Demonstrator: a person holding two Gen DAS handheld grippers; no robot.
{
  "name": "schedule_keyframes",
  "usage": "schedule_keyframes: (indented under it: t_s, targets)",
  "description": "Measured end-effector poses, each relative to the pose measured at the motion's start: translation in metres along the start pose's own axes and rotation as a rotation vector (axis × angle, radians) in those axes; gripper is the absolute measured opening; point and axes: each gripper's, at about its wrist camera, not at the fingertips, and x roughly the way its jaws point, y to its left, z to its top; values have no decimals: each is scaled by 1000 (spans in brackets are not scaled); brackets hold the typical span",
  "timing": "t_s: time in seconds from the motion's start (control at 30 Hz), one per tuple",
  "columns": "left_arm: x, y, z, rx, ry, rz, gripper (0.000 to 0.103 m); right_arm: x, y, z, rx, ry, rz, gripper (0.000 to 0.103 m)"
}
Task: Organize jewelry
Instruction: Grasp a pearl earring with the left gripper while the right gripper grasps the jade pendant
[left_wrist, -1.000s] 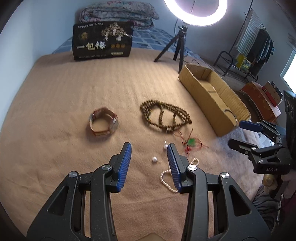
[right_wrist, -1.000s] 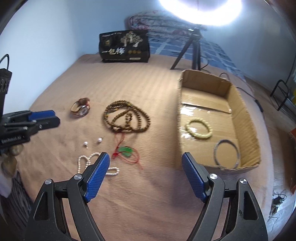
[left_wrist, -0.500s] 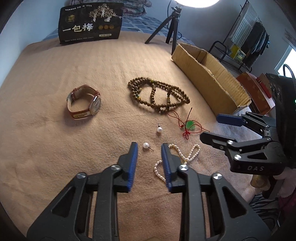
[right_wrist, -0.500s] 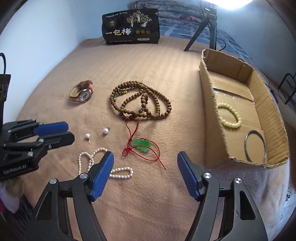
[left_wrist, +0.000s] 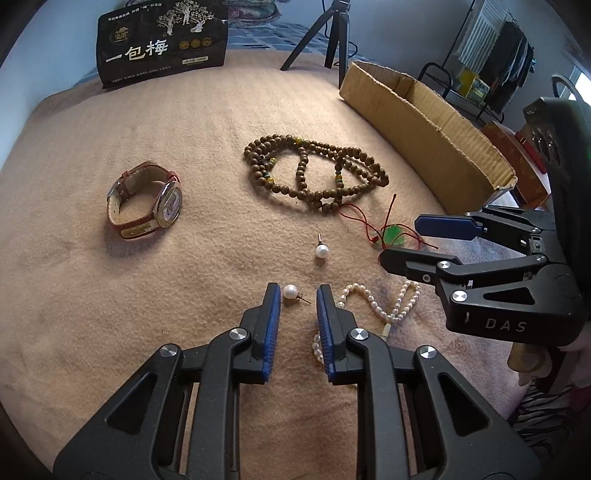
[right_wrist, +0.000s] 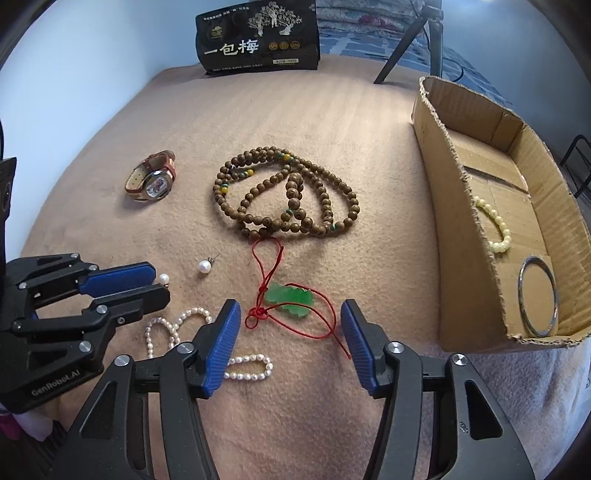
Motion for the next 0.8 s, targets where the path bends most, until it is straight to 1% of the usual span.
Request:
schedule_keyframes:
  t_s: [0.4, 0.43, 0.53, 0.6, 0.67, 0.8]
  targets:
    - [9, 6, 0, -5, 6, 4, 10, 10, 4, 4, -13, 11, -24, 53]
    - [9, 6, 0, -5, 5, 4, 10, 10, 5, 3, -18, 14, -34, 52]
    - [10, 6, 1, -4, 1, 3, 9, 11, 8, 3, -34, 17, -60, 43]
    - [10, 7, 1, -6, -1, 1, 9, 11, 8, 4, -32, 19, -61, 33]
    - [10, 6, 2, -5, -1, 2, 9, 10, 7, 4, -28, 20, -57, 27]
    - [8, 5, 1, -6, -6, 5, 9, 9, 6, 6, -27, 20, -52, 27]
